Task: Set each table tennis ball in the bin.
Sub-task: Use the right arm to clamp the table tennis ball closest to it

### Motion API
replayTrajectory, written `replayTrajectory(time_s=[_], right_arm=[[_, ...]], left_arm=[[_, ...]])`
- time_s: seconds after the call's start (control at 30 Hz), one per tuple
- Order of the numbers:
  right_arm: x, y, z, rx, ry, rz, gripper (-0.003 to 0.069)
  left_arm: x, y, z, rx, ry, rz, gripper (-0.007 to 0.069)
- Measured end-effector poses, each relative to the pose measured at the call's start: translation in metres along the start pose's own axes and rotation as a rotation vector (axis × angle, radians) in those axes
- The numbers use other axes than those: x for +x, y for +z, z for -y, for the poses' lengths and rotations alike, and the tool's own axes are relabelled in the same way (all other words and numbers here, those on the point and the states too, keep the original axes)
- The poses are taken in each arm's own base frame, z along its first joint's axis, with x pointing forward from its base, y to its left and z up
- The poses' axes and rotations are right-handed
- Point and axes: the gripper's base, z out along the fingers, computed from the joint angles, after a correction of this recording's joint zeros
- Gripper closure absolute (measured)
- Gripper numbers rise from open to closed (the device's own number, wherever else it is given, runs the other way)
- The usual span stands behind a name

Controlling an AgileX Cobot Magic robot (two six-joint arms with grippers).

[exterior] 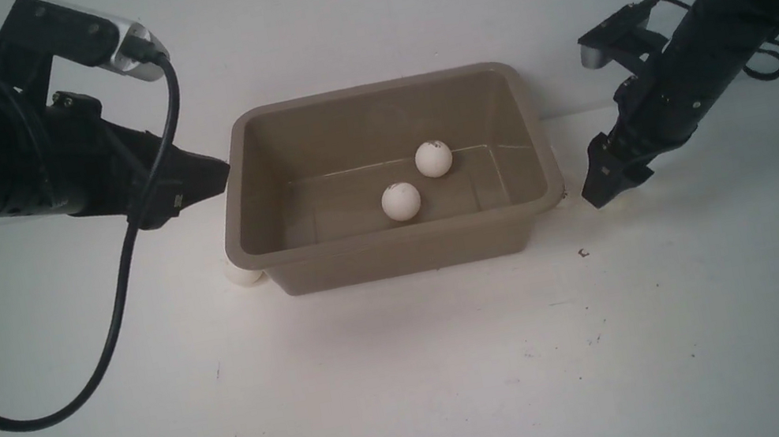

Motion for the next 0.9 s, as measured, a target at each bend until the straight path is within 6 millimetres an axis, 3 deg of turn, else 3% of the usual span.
replayTrajectory(time_s=[0.37, 0.53, 0.57, 0.9], right_arm=[[0.003, 0.019, 0.008, 0.028, -0.002, -0.008, 0.0141], [0.004, 0.018, 0.012, 0.075, -0.014, -0.028, 0.0284], [0.006, 0.018, 0.013, 0.090, -0.020, -0.043, 0.0346], [0.006, 0.011, 0.015, 0.120, -0.048, -0.059, 0.0338]], left_arm=[[0.000, 0.000, 0.000, 0.000, 0.000, 0.000, 0.0157], [0.000, 0.000, 0.000, 0.000, 0.000, 0.000, 0.0157], [0.000, 0.000, 0.000, 0.000, 0.000, 0.000, 0.0157], [0.000, 0.000, 0.000, 0.000, 0.000, 0.000, 0.0157]])
